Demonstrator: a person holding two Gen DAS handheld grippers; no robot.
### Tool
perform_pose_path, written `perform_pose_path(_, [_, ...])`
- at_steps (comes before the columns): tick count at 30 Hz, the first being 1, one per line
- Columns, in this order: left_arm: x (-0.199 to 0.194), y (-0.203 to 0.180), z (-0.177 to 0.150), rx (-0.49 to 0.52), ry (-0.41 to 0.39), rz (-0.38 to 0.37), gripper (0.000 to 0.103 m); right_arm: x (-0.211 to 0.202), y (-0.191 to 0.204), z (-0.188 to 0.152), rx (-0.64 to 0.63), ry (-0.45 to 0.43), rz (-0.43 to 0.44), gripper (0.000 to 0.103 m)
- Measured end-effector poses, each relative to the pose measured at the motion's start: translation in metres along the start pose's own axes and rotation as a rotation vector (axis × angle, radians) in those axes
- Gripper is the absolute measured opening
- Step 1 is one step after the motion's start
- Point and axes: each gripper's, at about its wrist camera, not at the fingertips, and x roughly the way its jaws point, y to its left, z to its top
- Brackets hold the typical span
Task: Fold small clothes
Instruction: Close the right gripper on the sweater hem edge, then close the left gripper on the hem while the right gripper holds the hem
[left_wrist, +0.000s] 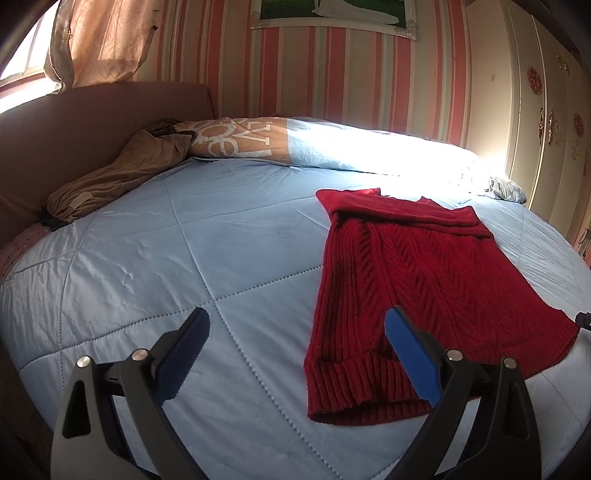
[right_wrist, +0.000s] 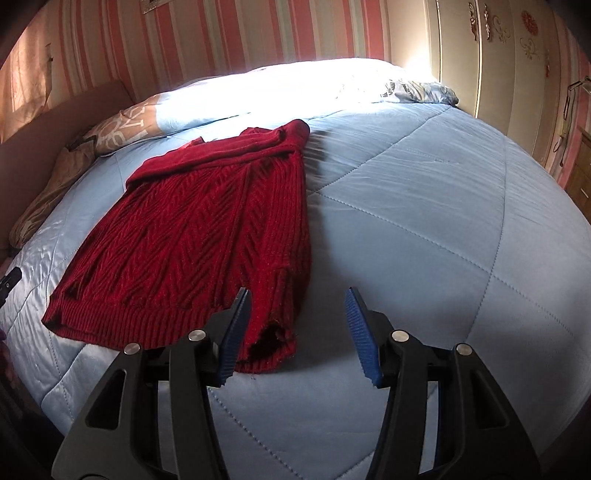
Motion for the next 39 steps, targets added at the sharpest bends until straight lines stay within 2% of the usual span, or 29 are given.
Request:
perform_pose_path(1, [0.001,0.000,0.000,0.006,-0.005,-0.002,0.096,0.004,-0.001,-0.002,0.022,0.011,0.014,0.053])
perform_pose_path(3, [0.002,0.003,0.000,-0.001,-0.009,-0.009,0.096,0.015,0.000,-0.006,0.044,0.044,0.008,0.047])
perform_pose_path(6, [0.008,0.007,0.000,-0.013,0.000,-0.010,0.096,0.027,0.002,-0.010,0.049,0.085,0.018,0.028])
perform_pose_path(7, [0.010,0.008,0.000,-0.018,0.005,-0.010,0.096,0.028,0.003,-0.011,0.041,0.089,0.019,0.013])
perform_pose_path(8, [0.013,0.009,0.000,-0.024,0.008,-0.011,0.096,0.028,0.005,-0.012,0.030,0.093,0.019,0.011])
perform_pose_path(13, [0.029,0.013,0.000,-0.047,0.027,0.000,0.096,0.021,0.007,-0.008,0.030,0.078,0.047,0.009])
perform_pose_path(17, [0.034,0.018,0.003,-0.065,0.024,-0.004,0.096,0.011,0.009,0.006,0.032,0.036,0.082,0.008])
perform_pose_path(22, [0.041,0.019,0.001,-0.071,0.057,-0.021,0.096,0.005,0.013,0.020,0.030,-0.007,0.110,0.008])
perform_pose_path(25, [0.042,0.019,-0.012,-0.042,0.095,-0.016,0.096,0.004,0.013,0.023,0.036,-0.013,0.112,0.008])
perform_pose_path(29, [0.047,0.019,-0.032,-0.050,0.180,-0.070,0.096,0.004,0.015,0.023,0.023,-0.015,0.108,0.008])
perform_pose_path(31, [0.050,0.012,-0.038,-0.025,0.192,-0.084,0.096,0.004,0.016,0.022,0.022,-0.017,0.110,0.008])
perform_pose_path(36, [0.058,0.004,-0.048,-0.039,0.243,-0.110,0.096,0.003,0.018,0.020,0.020,-0.014,0.106,0.008])
perform_pose_path(37, [0.058,0.003,-0.049,-0.041,0.247,-0.117,0.093,0.003,0.018,0.020,0.021,-0.013,0.105,0.008])
perform_pose_path(39, [0.058,-0.002,-0.051,-0.023,0.256,-0.131,0.077,0.003,0.016,0.019,0.022,-0.011,0.103,0.008])
